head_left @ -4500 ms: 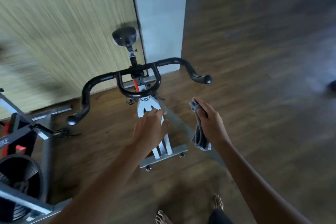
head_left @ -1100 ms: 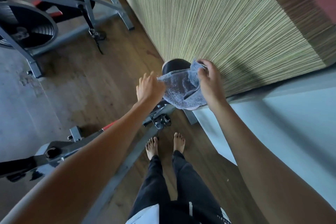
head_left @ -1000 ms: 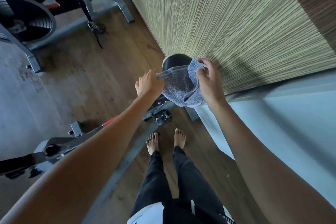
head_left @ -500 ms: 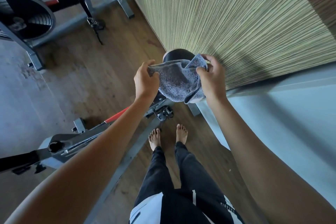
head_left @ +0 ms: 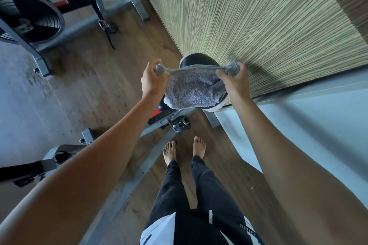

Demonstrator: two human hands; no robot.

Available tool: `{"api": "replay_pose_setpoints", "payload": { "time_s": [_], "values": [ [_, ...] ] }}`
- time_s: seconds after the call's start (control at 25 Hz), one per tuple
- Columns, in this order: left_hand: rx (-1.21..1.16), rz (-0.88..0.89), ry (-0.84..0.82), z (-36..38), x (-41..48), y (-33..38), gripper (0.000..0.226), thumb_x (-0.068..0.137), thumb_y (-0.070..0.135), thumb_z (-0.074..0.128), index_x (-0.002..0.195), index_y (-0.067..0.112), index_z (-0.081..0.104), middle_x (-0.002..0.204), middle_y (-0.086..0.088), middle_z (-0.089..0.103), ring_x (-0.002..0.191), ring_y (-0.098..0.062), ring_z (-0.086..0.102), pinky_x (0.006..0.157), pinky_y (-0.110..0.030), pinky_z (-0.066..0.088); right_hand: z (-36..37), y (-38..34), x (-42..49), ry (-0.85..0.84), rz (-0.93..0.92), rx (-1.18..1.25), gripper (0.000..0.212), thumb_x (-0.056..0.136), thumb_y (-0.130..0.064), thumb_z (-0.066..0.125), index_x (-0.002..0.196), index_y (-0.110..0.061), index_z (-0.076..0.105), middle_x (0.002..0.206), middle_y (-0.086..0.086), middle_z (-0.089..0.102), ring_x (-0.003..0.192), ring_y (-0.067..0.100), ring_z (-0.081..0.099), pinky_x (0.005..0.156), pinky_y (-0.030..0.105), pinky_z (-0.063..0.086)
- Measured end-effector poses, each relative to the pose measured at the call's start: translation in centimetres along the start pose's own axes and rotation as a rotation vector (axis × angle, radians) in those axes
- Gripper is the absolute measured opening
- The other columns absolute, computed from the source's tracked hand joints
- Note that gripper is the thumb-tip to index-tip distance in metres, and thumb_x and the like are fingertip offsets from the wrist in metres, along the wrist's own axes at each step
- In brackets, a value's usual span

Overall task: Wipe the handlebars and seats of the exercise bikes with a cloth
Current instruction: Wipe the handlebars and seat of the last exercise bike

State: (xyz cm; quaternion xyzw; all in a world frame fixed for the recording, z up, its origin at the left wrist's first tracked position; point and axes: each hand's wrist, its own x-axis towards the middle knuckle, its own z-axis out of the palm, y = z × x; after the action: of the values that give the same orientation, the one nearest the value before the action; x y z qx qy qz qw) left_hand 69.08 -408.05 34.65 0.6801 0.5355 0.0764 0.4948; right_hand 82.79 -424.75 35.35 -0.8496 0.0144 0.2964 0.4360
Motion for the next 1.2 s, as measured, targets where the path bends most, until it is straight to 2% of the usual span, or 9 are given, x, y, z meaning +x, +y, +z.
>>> {"api": "replay_pose_setpoints", "payload": {
  "time_s": [0.08,0.12,0.2,0.36,0.56,0.76,0.88,1.08,1.2],
  "values": [
    [-0.026,-0.030,-0.093,0.1,-0.1,-0.2,0.058,0.086,0.008,0.064,0.139,0.023,0.047,0.101,0.016,0.057,0.078,-0.006,0.057,0.067,-0.015,0.052,-0.1,0.3,0.1,-0.011,0.071,-0.020,0.075,0.088,-0.023,0.076,0.148,-0.013,0.033,0.138,0.002,0.048,0.104,0.014,0.059,0.084,0.013,0.047],
    [-0.034,-0.059,-0.115,0.1,-0.1,-0.4,0.064,0.086,0.008,0.065,0.143,0.024,0.042,0.097,0.019,0.055,0.079,-0.008,0.057,0.076,-0.022,0.055,-0.1,0.5,0.2,0.004,0.085,-0.018,0.069,0.088,-0.016,0.074,0.145,-0.012,0.036,0.133,0.002,0.049,0.091,0.009,0.058,0.068,0.005,0.045],
    [-0.051,-0.123,-0.113,0.0,0.0,-1.0,0.070,0.085,0.004,0.066,0.146,0.025,0.039,0.095,0.014,0.058,0.081,-0.013,0.060,0.087,-0.033,0.057,-0.5,0.9,0.2,0.084,0.066,0.032,0.053,0.090,-0.004,0.068,0.136,-0.009,0.044,0.122,0.001,0.053,0.073,0.004,0.051,0.048,0.004,0.039],
    [-0.092,-0.096,-0.086,0.3,-0.6,-1.0,0.066,0.082,0.000,0.069,0.138,0.029,0.049,0.100,-0.007,0.070,0.095,-0.024,0.069,0.087,-0.037,0.058,-2.7,1.1,0.0,0.219,-0.022,0.195,0.051,0.082,0.008,0.061,0.129,-0.009,0.052,0.113,-0.003,0.062,0.078,0.004,0.058,0.064,0.016,0.047],
    [-0.043,-0.034,-0.074,1.9,-1.9,-0.1,0.058,0.083,-0.001,0.066,0.134,0.024,0.053,0.108,0.005,0.068,0.082,-0.008,0.065,0.068,-0.016,0.052,-3.6,0.9,-1.1,0.199,-0.089,0.261,0.048,0.081,0.002,0.065,0.126,-0.012,0.053,0.093,-0.013,0.068,0.061,-0.010,0.058,0.063,0.016,0.046],
    [-0.062,-0.038,-0.051,2.1,-1.6,0.6,0.056,0.084,-0.001,0.065,0.133,0.022,0.054,0.100,0.012,0.065,0.086,-0.007,0.066,0.074,-0.018,0.056,-3.3,0.2,-1.5,0.285,-0.224,0.295,0.022,0.082,-0.018,0.070,0.104,-0.017,0.067,0.094,-0.006,0.073,0.084,0.002,0.067,0.078,0.025,0.054],
    [0.091,-0.052,-0.033,1.7,-1.8,-0.1,0.048,0.087,0.005,0.059,0.131,0.023,0.055,0.112,0.002,0.065,0.099,-0.014,0.063,0.087,-0.029,0.051,-2.3,0.4,-1.7,0.264,-0.276,0.253,0.018,0.084,-0.021,0.069,0.100,-0.015,0.073,0.088,-0.003,0.072,0.077,0.005,0.064,0.073,0.025,0.051],
    [0.175,-0.115,-0.061,0.4,-1.9,-2.0,0.032,0.091,0.013,0.053,0.118,0.021,0.067,0.113,0.005,0.070,0.105,-0.015,0.062,0.096,-0.032,0.050,1.6,-0.9,-3.9,0.059,-0.405,0.097,0.024,0.090,-0.015,0.071,0.114,-0.017,0.068,0.088,-0.005,0.071,0.066,0.004,0.064,0.059,0.019,0.054],
    [0.157,-0.167,-0.068,-0.2,-1.8,-2.3,0.030,0.092,0.013,0.051,0.114,0.022,0.069,0.114,0.006,0.070,0.107,-0.016,0.062,0.096,-0.033,0.050,5.1,-1.4,-5.1,-0.010,-0.410,0.019,0.021,0.089,-0.012,0.071,0.109,-0.009,0.072,0.082,-0.004,0.068,0.063,0.002,0.058,0.057,0.014,0.049]
  ]
}}
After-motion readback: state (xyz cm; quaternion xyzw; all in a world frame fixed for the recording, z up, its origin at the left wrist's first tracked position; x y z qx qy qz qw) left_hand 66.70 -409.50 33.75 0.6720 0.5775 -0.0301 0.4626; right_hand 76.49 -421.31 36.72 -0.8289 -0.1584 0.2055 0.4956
